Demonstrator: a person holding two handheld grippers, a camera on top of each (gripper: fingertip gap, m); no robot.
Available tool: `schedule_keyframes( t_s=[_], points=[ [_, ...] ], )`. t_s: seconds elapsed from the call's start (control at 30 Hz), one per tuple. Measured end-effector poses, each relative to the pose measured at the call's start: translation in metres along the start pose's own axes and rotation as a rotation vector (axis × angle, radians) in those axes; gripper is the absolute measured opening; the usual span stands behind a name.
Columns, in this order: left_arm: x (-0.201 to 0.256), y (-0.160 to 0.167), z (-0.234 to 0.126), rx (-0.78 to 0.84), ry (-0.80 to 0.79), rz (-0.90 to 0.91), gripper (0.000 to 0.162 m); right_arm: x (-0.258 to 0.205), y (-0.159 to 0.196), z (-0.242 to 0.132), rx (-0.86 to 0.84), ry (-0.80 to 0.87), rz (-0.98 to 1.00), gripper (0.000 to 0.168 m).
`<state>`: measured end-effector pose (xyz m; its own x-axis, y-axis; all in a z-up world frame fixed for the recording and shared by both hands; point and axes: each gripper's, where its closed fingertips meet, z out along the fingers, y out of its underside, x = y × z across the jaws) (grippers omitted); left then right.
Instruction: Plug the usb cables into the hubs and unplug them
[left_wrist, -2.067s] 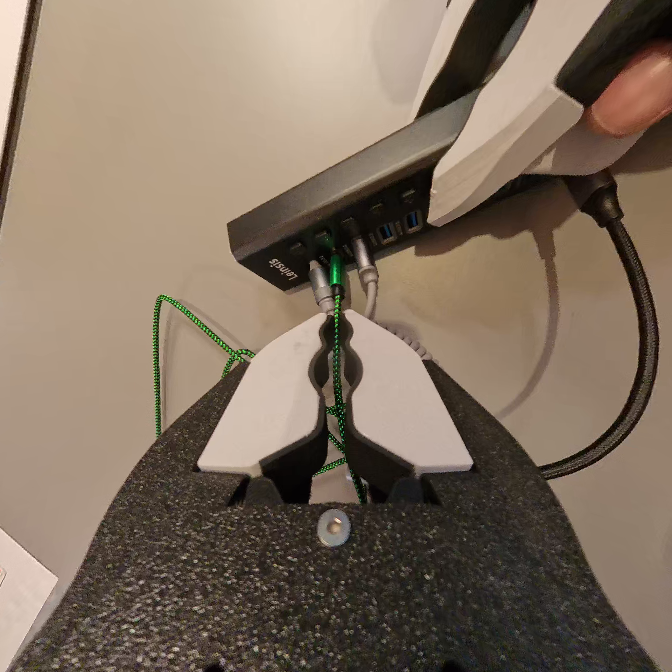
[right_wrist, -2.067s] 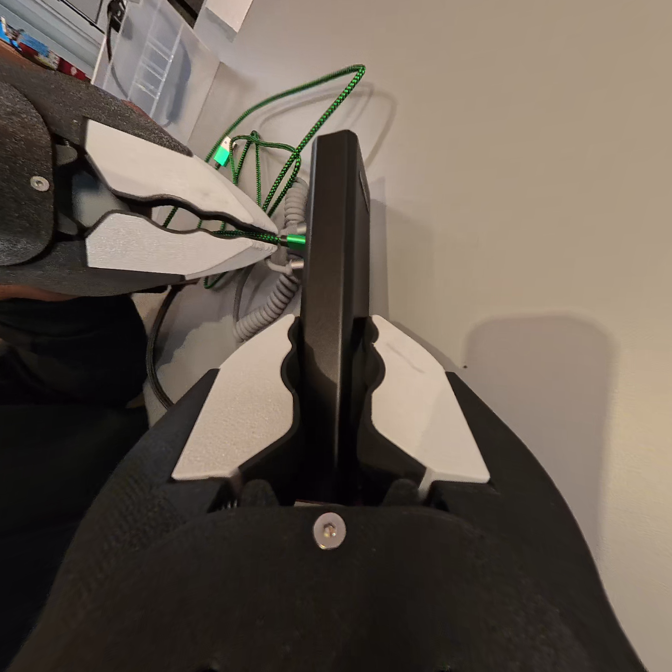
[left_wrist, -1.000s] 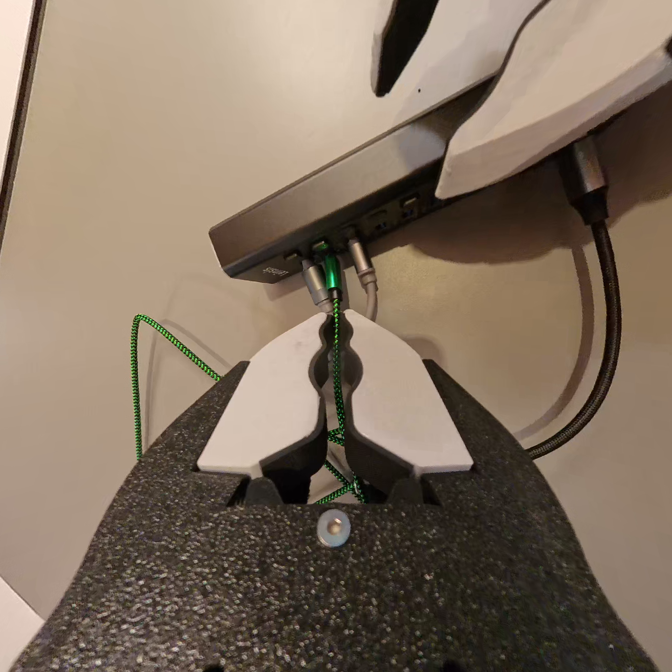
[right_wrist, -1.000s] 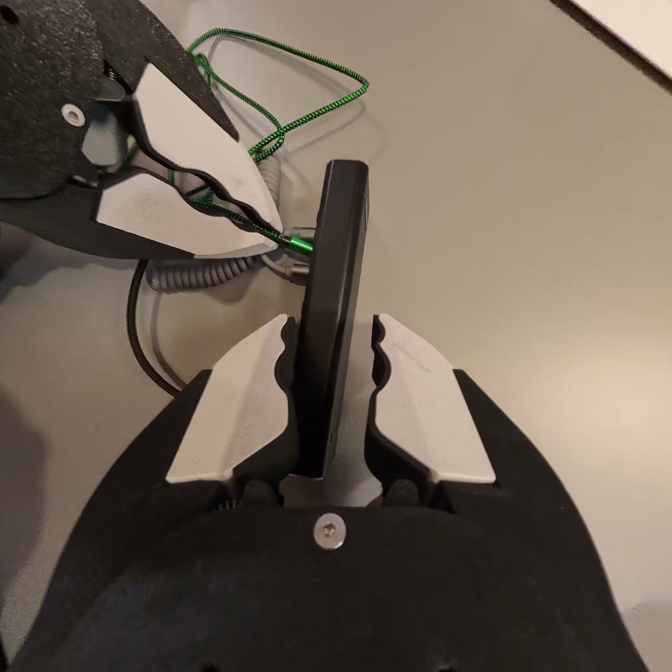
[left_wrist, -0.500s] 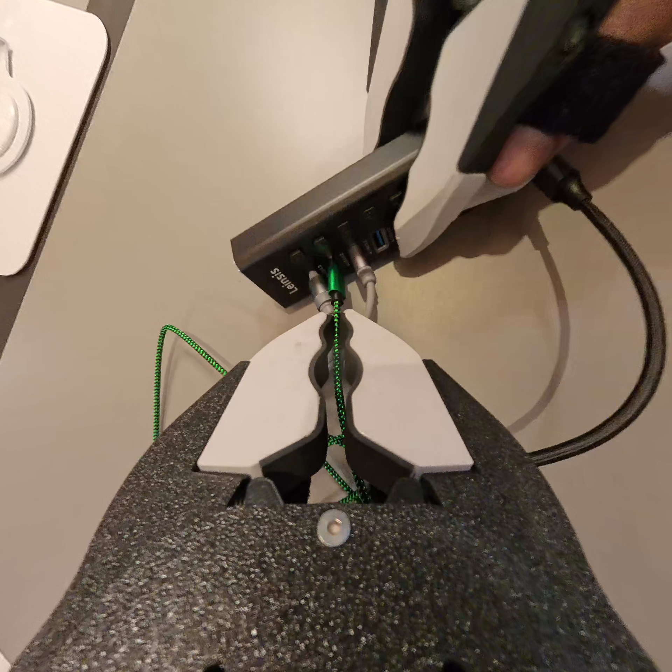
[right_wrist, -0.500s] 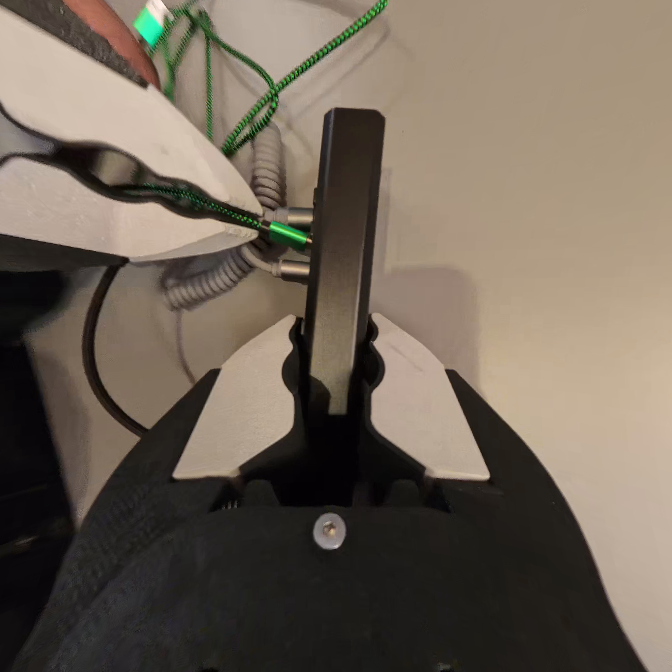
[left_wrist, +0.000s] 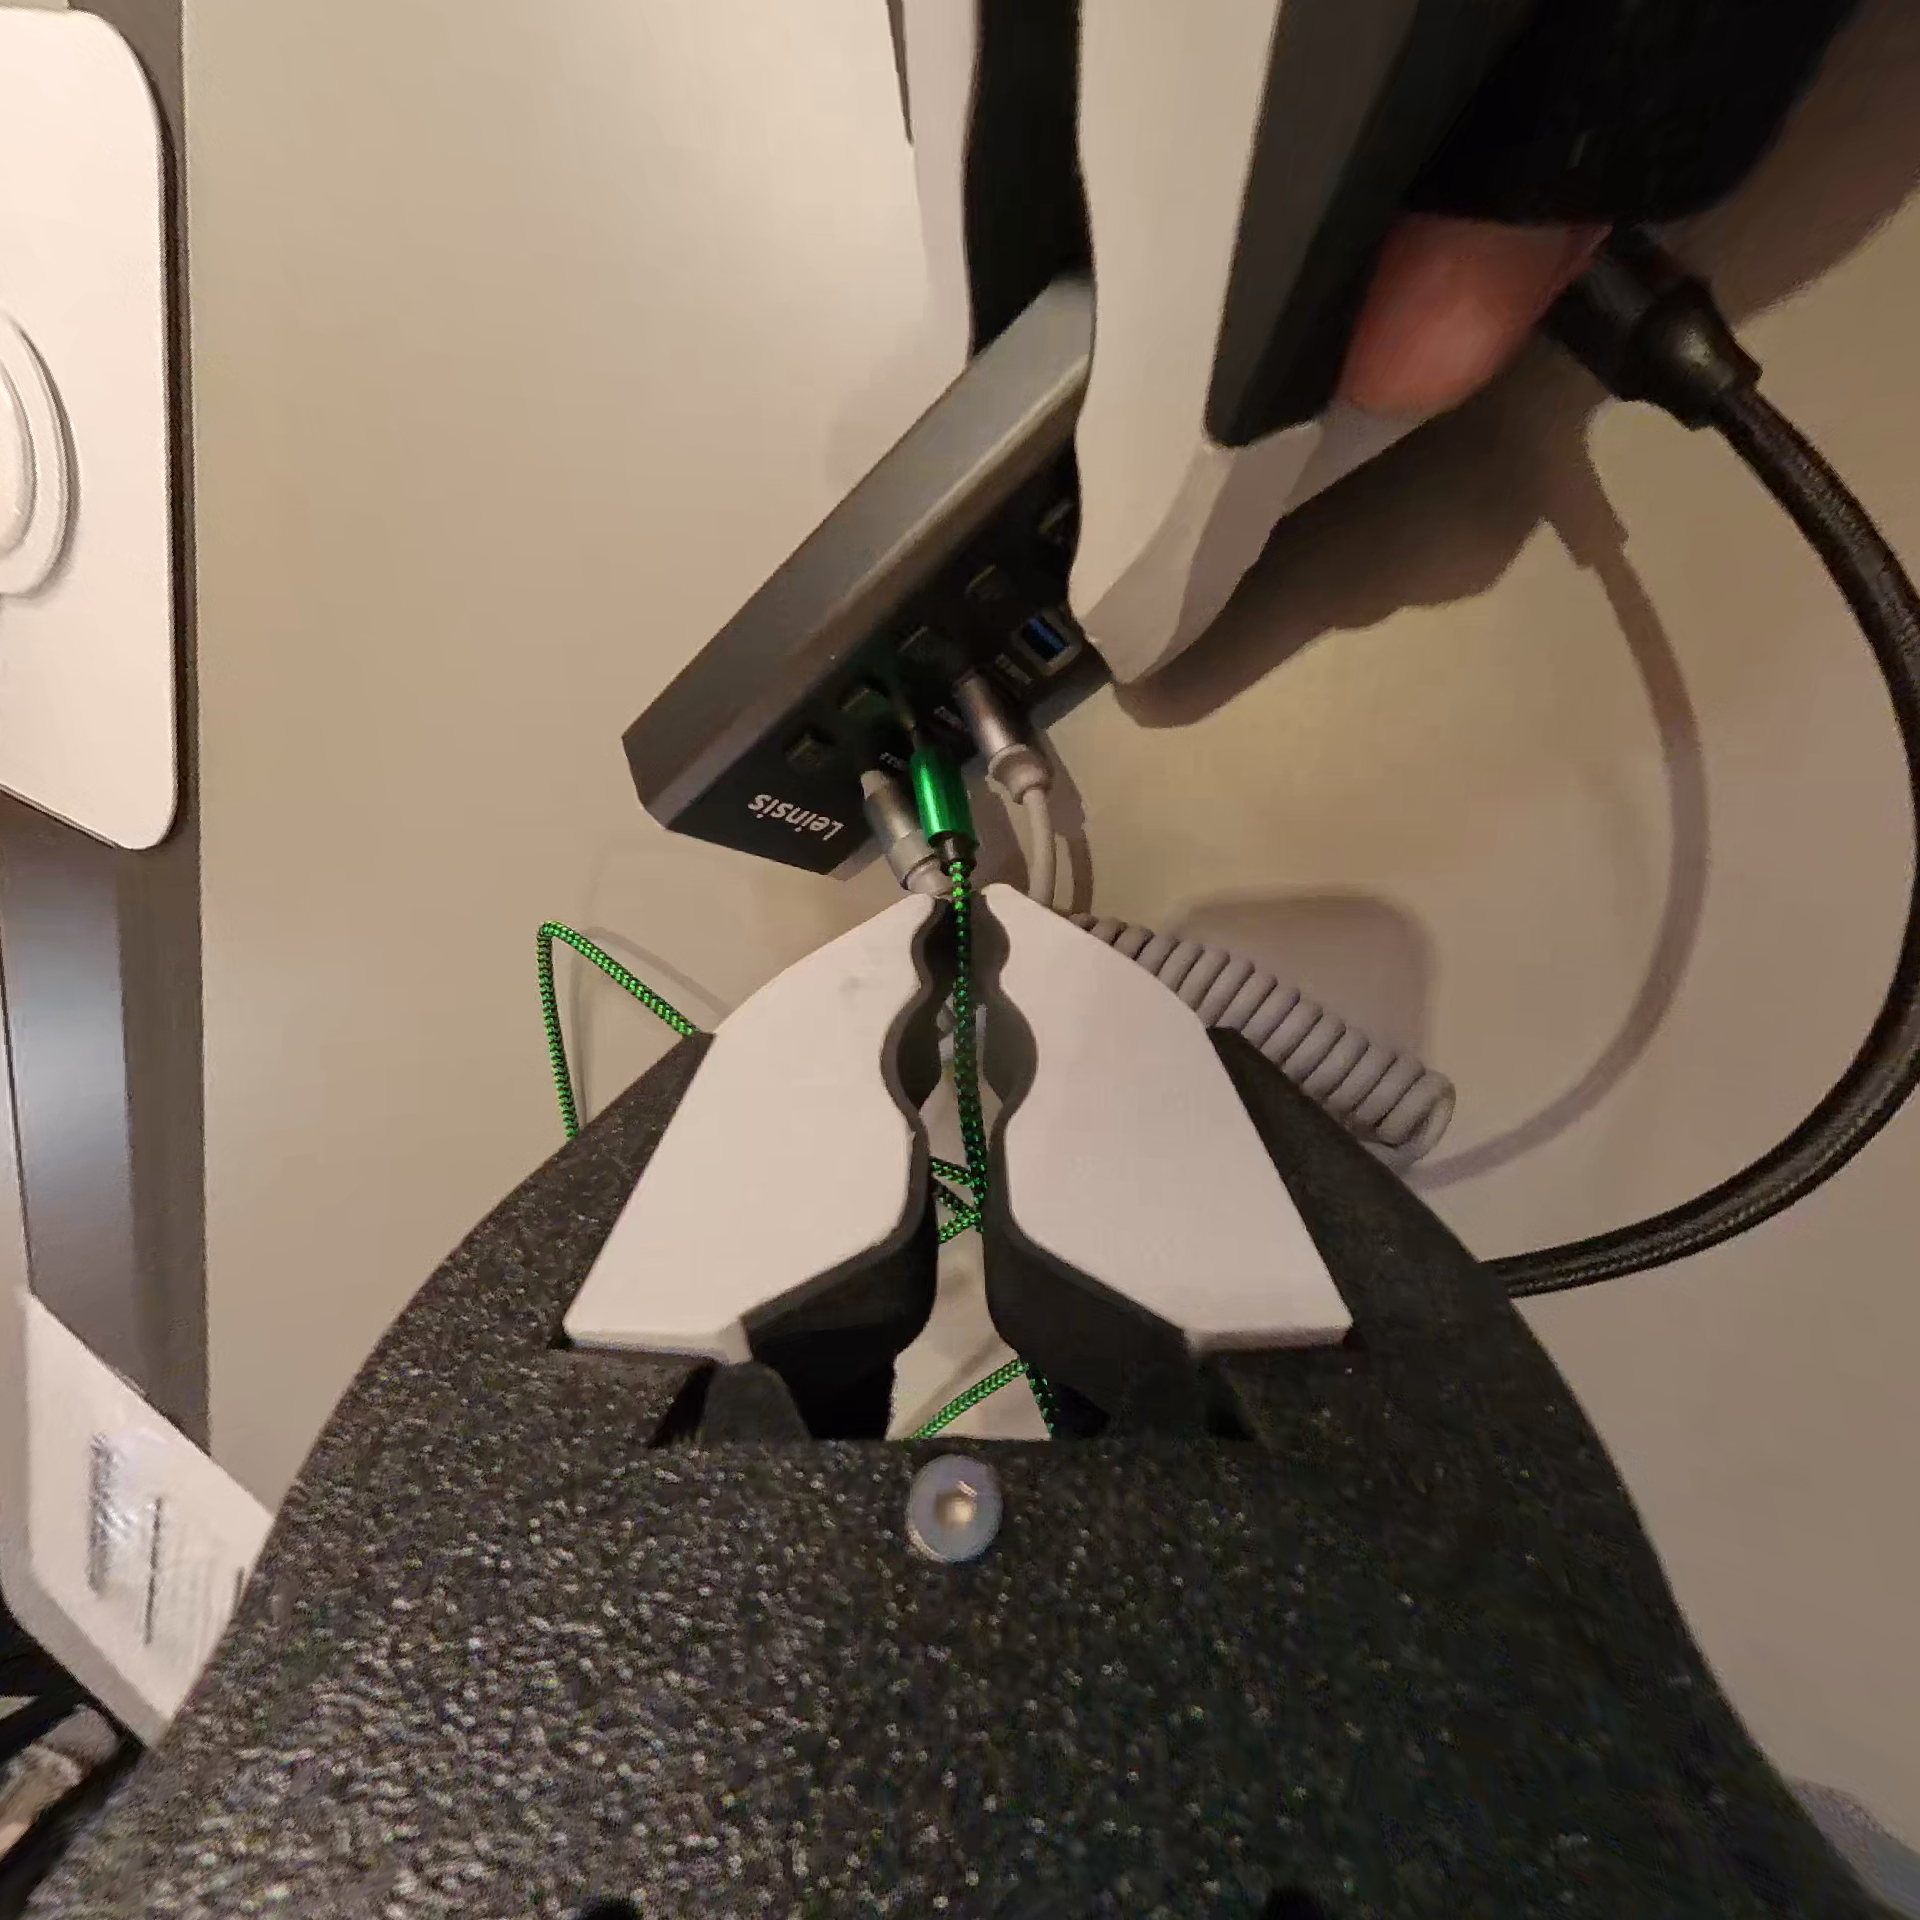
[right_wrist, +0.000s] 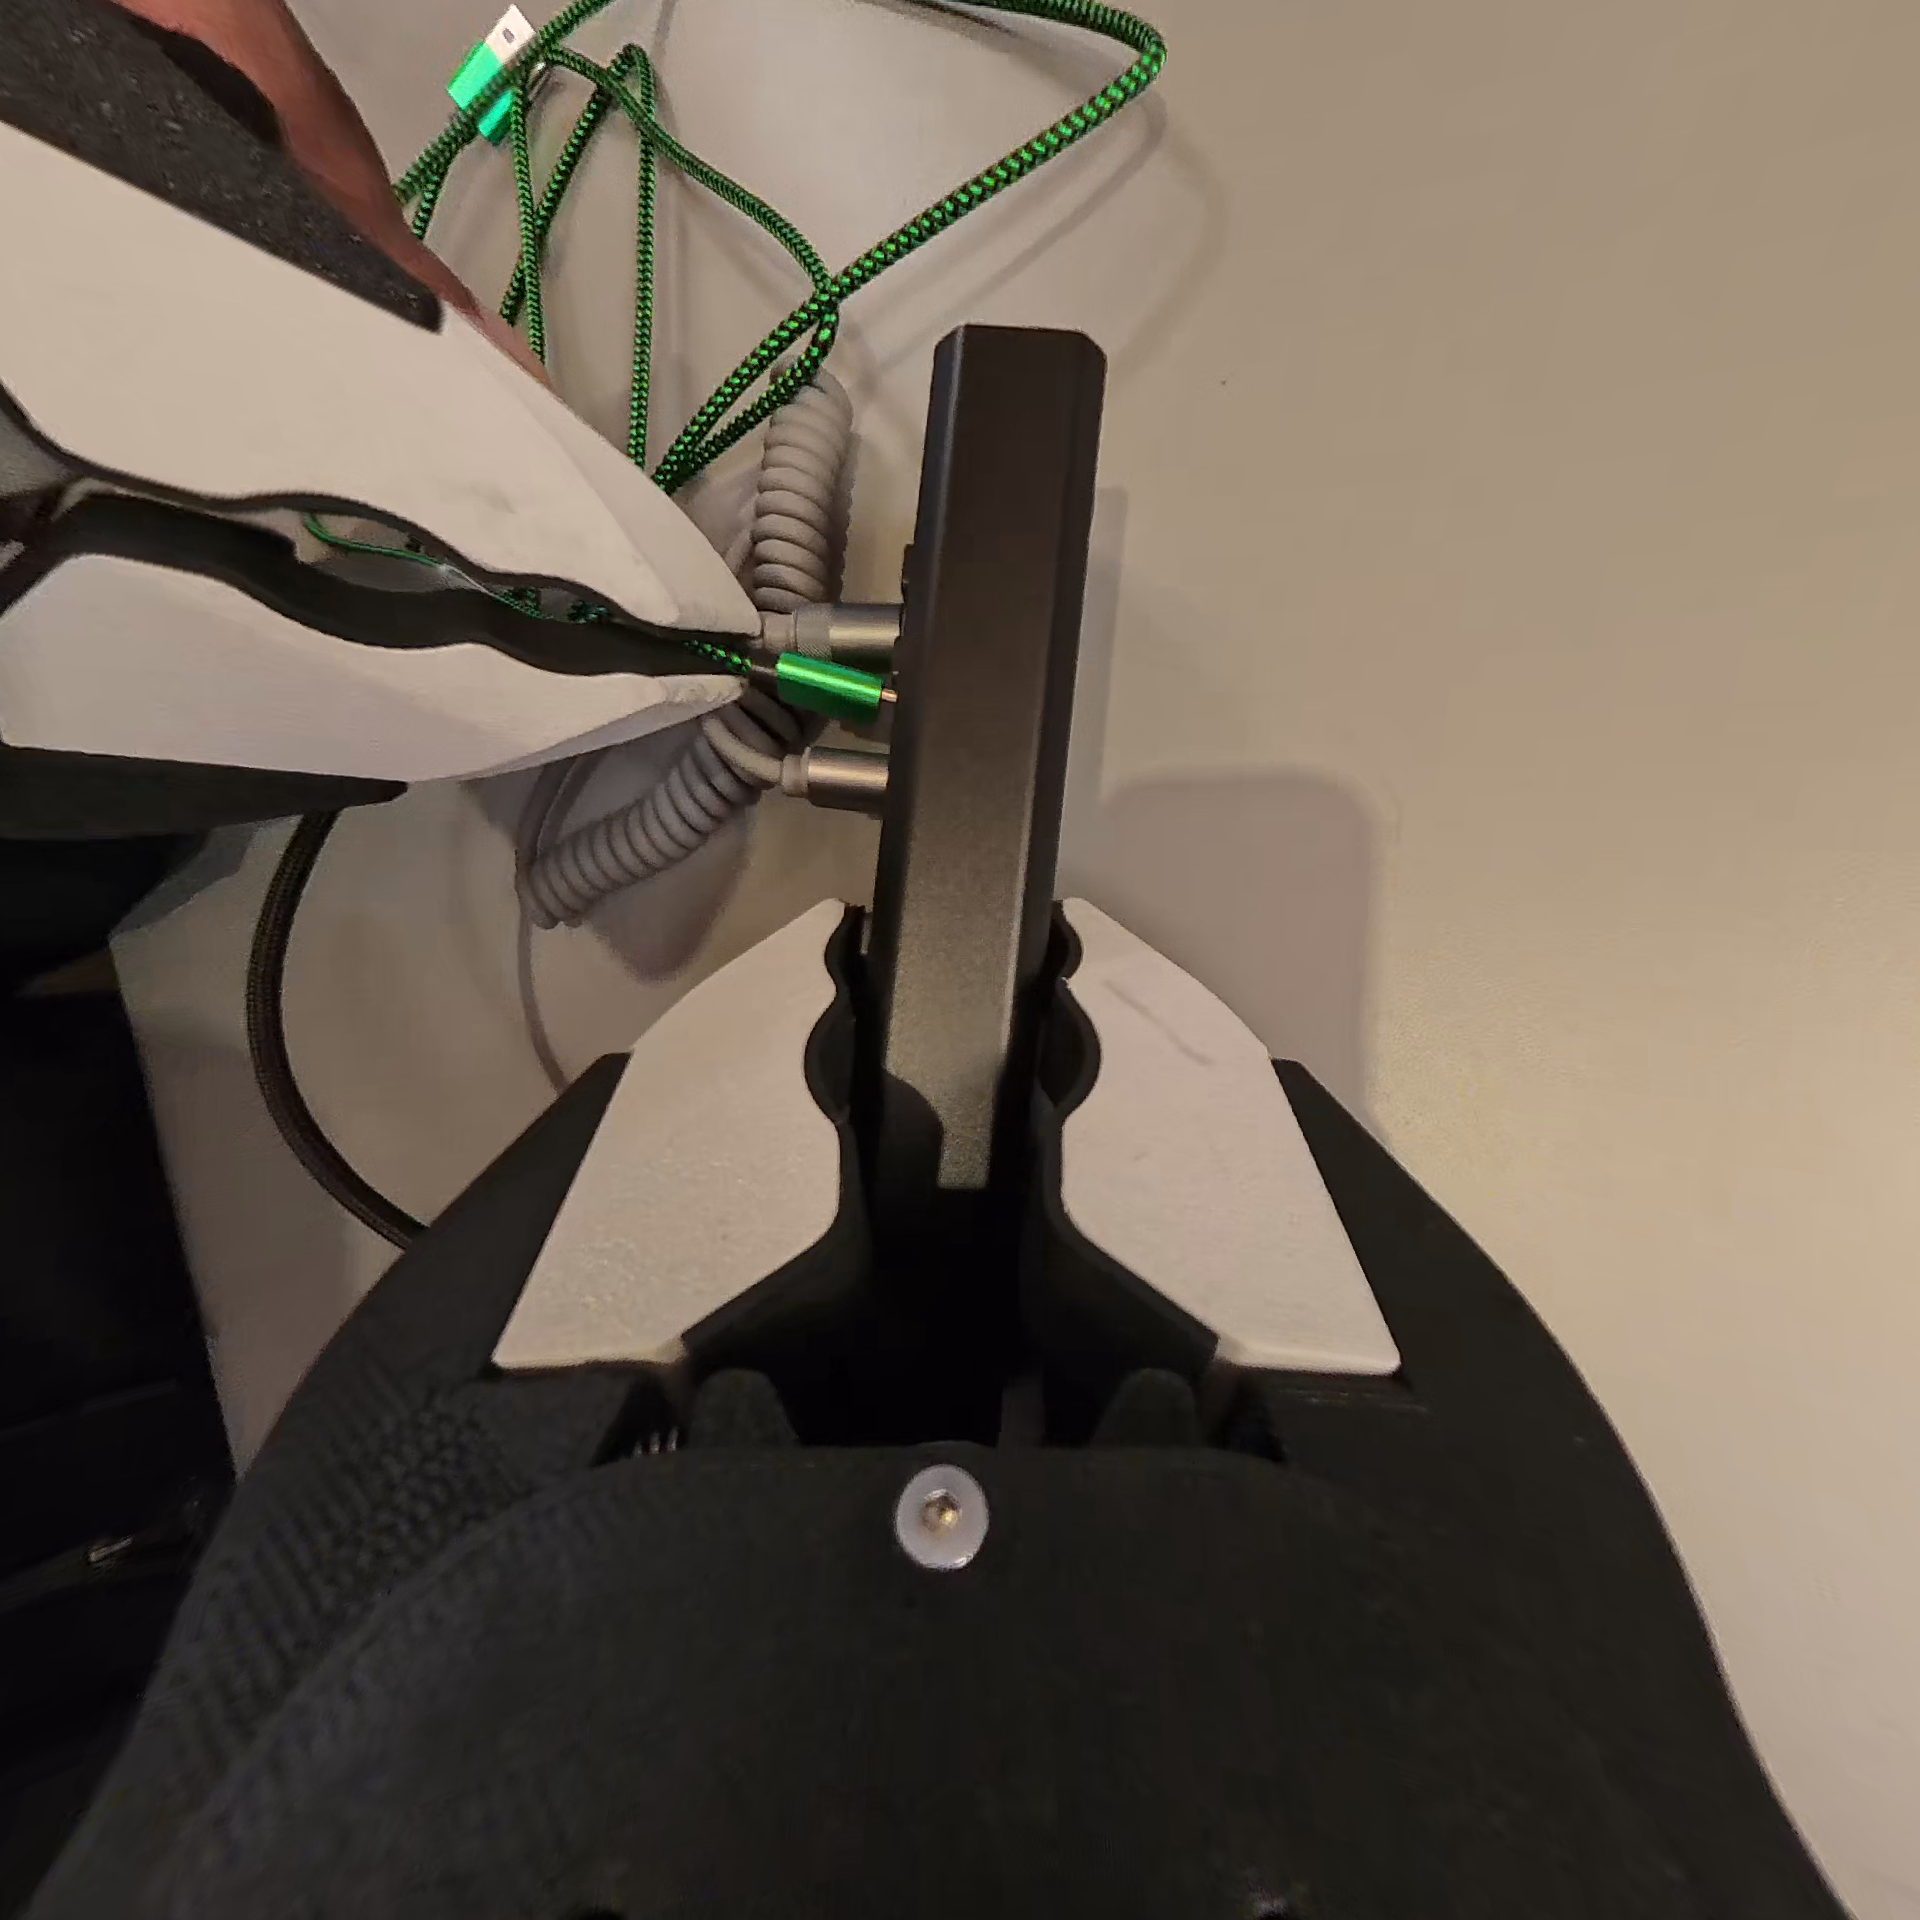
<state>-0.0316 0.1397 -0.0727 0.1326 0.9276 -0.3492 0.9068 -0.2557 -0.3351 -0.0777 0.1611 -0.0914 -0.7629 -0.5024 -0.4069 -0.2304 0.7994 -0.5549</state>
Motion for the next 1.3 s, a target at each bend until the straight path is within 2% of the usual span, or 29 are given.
schedule_keyframes(
  t_s=[0.03,0.2,0.4,0.57,0.8,0.9,1.03,1.17,1.3],
  points=[
    [0.000,0.000,0.000,0.002,0.002,0.021,0.002,0.000,0.000,0.000,0.000,-0.006,0.006,0.030],
    [0.002,0.000,0.000,0.018,0.003,0.161,0.002,0.001,0.000,0.002,-0.003,-0.021,0.007,0.030],
    [0.001,0.002,-0.004,0.088,0.082,0.143,0.002,-0.004,-0.001,0.004,-0.004,-0.058,0.028,0.030],
    [-0.006,0.003,-0.005,0.031,0.005,0.127,0.002,-0.009,-0.002,0.005,0.019,-0.075,0.081,0.030],
    [-0.008,0.004,0.000,-0.050,-0.071,0.225,0.002,-0.004,-0.002,0.005,0.027,-0.010,0.073,0.030],
    [-0.008,0.002,0.001,-0.006,-0.035,0.136,0.002,-0.001,-0.003,0.004,0.040,0.016,0.062,0.030],
    [-0.015,-0.005,-0.007,0.121,-0.012,-0.007,0.011,-0.002,-0.005,0.002,0.075,-0.034,0.105,0.030],
    [-0.027,-0.011,-0.024,0.248,-0.019,-0.132,0.026,-0.001,-0.007,0.000,0.102,-0.066,0.137,0.030],
    [-0.025,-0.013,-0.035,0.340,0.037,-0.232,0.027,-0.001,-0.009,-0.001,0.124,-0.081,0.153,0.030]
  ],
)
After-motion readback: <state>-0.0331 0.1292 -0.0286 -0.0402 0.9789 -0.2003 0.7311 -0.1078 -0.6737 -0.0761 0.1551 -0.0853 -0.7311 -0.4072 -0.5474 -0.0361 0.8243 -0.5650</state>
